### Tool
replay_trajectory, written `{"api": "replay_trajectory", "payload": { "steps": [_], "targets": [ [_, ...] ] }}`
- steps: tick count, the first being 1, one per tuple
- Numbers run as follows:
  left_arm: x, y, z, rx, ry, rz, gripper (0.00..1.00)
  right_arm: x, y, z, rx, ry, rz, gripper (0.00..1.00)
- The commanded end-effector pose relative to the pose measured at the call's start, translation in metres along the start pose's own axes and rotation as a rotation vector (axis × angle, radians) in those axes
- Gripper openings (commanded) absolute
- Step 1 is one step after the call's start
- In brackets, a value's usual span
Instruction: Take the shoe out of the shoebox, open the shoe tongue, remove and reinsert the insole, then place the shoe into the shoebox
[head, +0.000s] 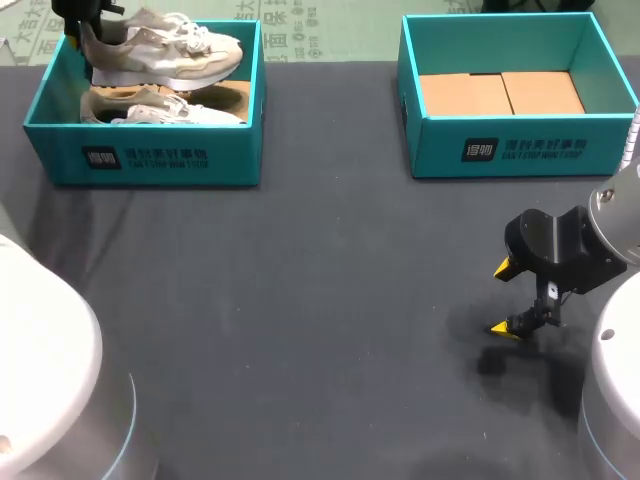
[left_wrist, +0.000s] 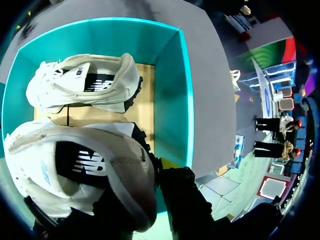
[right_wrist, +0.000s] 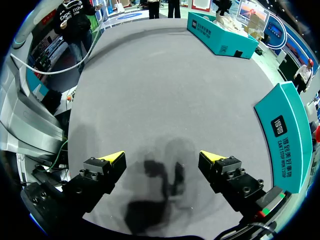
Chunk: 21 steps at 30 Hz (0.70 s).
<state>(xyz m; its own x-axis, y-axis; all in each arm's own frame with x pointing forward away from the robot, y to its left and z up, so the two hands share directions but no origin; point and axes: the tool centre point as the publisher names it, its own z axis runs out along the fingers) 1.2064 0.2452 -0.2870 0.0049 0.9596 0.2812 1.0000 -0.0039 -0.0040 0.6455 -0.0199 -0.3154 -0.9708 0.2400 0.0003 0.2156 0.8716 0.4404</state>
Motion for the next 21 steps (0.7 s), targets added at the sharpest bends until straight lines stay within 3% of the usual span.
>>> {"api": "replay_trajectory", "payload": {
  "steps": [1,21],
  "targets": [
    [-0.006,0.007,0.004,0.002,0.004,-0.002,0.00,0.002,0.000,0.000,0.001,-0.003,0.000,1.00],
    [-0.025,0.008,0.033,0.020,0.063,0.000,0.00,0.002,0.000,0.000,0.001,-0.003,0.000,1.00]
  ]
}}
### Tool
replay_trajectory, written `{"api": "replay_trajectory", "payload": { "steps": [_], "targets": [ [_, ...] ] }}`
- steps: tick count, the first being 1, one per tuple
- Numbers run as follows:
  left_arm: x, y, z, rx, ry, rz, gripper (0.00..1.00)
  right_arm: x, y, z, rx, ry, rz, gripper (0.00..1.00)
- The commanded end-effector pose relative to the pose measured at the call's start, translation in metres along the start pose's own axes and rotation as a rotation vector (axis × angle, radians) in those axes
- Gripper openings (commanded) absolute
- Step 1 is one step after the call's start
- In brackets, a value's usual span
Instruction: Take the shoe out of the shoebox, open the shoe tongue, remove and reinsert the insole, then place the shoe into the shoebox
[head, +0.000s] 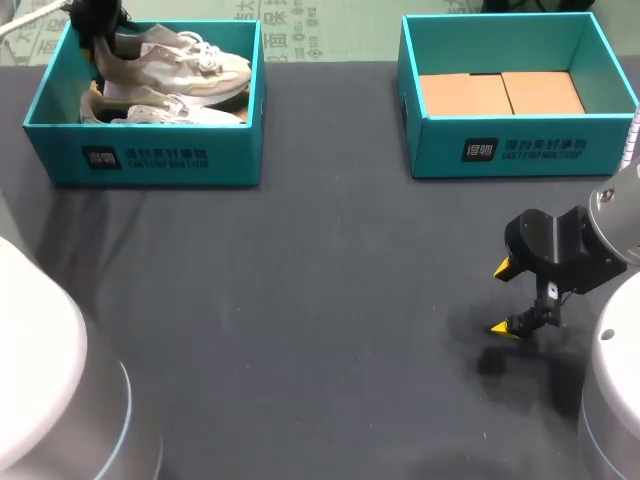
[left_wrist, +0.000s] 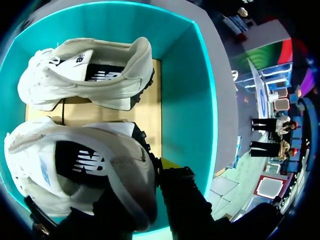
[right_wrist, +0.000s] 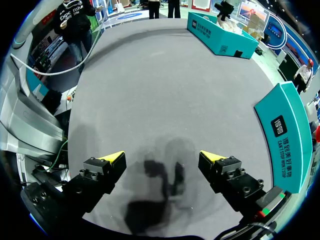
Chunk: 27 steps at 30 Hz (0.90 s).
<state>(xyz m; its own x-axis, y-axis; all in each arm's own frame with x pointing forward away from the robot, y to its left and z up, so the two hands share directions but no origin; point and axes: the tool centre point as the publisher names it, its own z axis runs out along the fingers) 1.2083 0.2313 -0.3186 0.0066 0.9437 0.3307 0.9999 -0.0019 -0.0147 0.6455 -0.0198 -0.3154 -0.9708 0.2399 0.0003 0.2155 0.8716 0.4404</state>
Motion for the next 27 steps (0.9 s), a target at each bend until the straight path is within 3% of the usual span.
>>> {"api": "replay_trajectory", "payload": {
  "steps": [1,23,25,26,27],
  "targets": [
    [-0.003,0.006,0.008,0.012,0.011,-0.002,0.00,0.002,0.000,0.000,0.001,-0.003,0.000,1.00],
    [-0.004,0.009,0.038,0.032,0.052,0.003,0.00,0.002,0.000,0.000,0.001,-0.003,0.000,1.00],
    [-0.004,0.009,0.040,0.030,0.060,0.006,0.35,0.002,0.000,0.000,0.001,-0.003,0.000,1.00],
    [-0.003,0.009,0.041,0.029,0.060,0.007,0.47,0.002,0.000,0.000,0.001,-0.003,0.000,1.00],
    [-0.003,0.009,0.041,0.030,0.061,0.008,0.53,0.002,0.000,0.000,0.001,-0.003,0.000,1.00]
  ]
}}
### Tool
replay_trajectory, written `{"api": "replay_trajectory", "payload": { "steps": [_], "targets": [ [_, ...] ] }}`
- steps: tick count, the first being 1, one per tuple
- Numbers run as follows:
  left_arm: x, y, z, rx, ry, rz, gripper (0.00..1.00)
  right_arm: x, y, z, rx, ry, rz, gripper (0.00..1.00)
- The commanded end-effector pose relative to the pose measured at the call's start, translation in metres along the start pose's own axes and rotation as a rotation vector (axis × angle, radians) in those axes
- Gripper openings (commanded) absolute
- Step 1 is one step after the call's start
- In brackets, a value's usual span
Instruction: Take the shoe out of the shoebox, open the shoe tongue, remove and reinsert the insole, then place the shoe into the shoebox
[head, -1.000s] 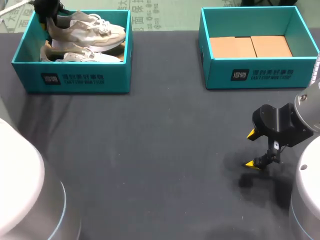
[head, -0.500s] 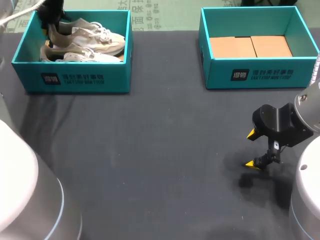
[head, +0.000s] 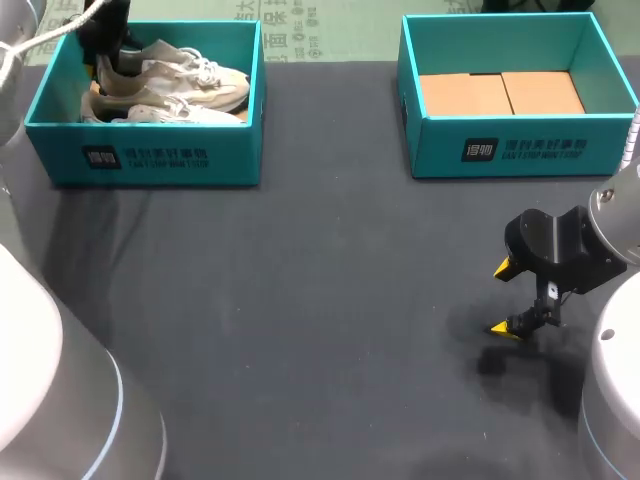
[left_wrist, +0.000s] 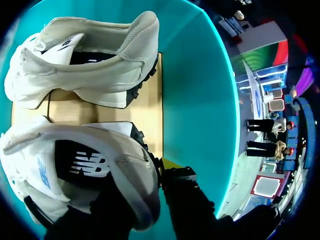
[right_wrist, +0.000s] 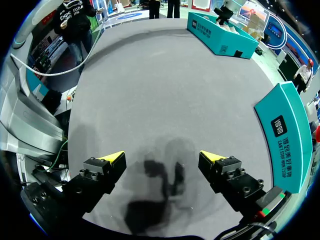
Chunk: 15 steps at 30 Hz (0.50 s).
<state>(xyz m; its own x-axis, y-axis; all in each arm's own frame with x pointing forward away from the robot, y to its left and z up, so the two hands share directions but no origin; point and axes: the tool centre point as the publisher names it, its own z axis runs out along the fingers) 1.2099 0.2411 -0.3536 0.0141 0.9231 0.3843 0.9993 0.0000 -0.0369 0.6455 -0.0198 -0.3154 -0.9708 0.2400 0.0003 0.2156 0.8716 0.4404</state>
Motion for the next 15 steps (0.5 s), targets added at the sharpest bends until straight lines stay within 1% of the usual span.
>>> {"api": "replay_trajectory", "payload": {
  "steps": [1,6,8,11,15],
  "targets": [
    [-0.001,0.006,0.005,0.008,0.004,0.002,0.57,0.002,0.000,0.000,0.001,-0.003,0.000,1.00],
    [0.001,0.006,0.004,0.008,-0.004,0.000,0.58,0.002,0.000,0.000,0.001,-0.003,0.000,1.00],
    [0.002,0.006,0.002,0.006,-0.010,-0.002,0.62,0.002,0.000,0.000,0.001,-0.003,0.000,1.00],
    [0.005,0.005,-0.003,0.000,-0.028,-0.008,0.72,0.002,0.000,0.000,0.001,-0.003,0.000,1.00],
    [0.009,0.004,-0.015,-0.014,-0.072,-0.016,0.74,0.002,0.000,0.000,0.001,-0.003,0.000,1.00]
  ]
}}
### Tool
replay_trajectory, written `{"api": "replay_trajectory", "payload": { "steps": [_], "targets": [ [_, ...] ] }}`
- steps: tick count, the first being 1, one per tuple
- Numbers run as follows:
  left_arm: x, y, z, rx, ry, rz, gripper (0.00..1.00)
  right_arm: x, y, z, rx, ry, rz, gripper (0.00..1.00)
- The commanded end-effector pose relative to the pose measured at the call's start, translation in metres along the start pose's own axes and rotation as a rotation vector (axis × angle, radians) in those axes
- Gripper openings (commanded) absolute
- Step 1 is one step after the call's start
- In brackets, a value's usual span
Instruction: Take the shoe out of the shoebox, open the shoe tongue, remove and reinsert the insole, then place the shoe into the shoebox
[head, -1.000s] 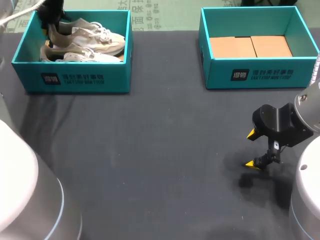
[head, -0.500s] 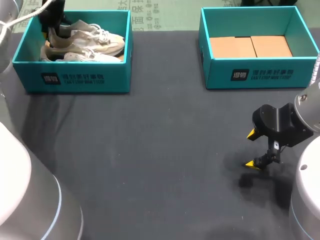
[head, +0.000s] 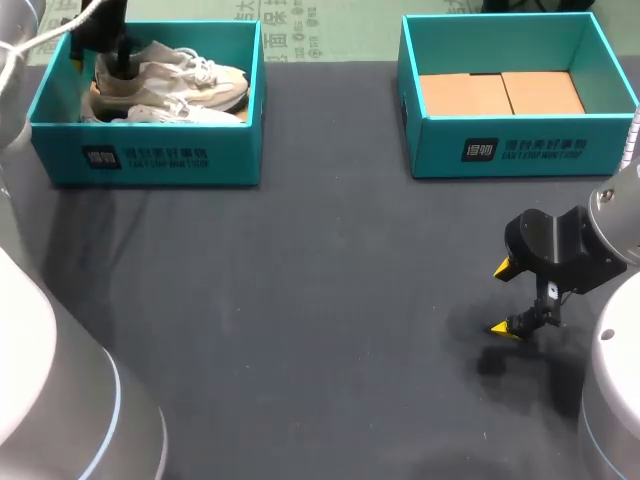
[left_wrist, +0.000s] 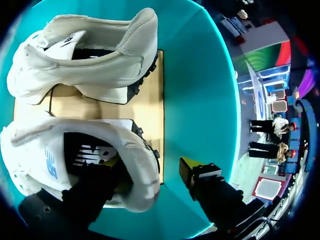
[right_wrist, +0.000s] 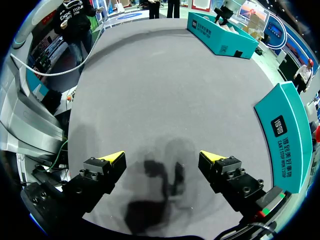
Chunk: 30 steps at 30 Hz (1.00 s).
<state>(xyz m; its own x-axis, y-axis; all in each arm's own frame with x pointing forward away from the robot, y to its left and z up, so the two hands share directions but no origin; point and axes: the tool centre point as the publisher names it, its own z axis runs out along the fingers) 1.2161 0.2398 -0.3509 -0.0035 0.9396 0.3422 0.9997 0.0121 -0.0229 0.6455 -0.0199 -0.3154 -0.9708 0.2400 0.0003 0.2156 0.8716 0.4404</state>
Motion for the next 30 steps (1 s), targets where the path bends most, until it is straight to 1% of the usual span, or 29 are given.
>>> {"api": "replay_trajectory", "payload": {
  "steps": [1,5,8,9,10,13,18,23,27,30],
  "targets": [
    [0.010,-0.002,-0.015,-0.013,-0.035,-0.002,0.74,0.002,0.000,0.000,0.001,-0.003,0.000,1.00],
    [0.013,-0.003,-0.030,-0.036,-0.083,-0.014,0.76,0.002,0.000,0.000,0.001,-0.003,0.000,1.00],
    [0.016,-0.004,-0.042,-0.050,-0.121,-0.020,0.85,0.002,0.000,0.000,0.001,-0.003,0.000,1.00],
    [0.017,-0.005,-0.047,-0.050,-0.138,-0.021,0.91,0.002,0.000,0.000,0.001,-0.003,0.000,1.00],
    [0.018,-0.006,-0.052,-0.063,-0.148,-0.023,0.94,0.002,0.000,0.000,0.001,-0.003,0.000,1.00],
    [0.021,-0.012,-0.071,-0.091,-0.193,-0.024,1.00,0.002,0.000,0.000,0.001,-0.003,0.000,1.00],
    [0.025,-0.026,-0.102,-0.127,-0.253,-0.020,1.00,0.002,0.000,0.000,0.001,-0.003,0.000,1.00],
    [0.028,-0.045,-0.125,-0.158,-0.290,-0.004,1.00,0.002,0.000,0.000,0.001,-0.003,0.000,1.00],
    [0.032,-0.063,-0.136,-0.166,-0.301,-0.008,1.00,0.002,0.000,0.000,0.001,-0.003,0.000,1.00],
    [0.036,-0.080,-0.139,-0.165,-0.309,-0.003,1.00,0.002,0.000,0.000,0.001,-0.003,0.000,1.00]
  ]
}}
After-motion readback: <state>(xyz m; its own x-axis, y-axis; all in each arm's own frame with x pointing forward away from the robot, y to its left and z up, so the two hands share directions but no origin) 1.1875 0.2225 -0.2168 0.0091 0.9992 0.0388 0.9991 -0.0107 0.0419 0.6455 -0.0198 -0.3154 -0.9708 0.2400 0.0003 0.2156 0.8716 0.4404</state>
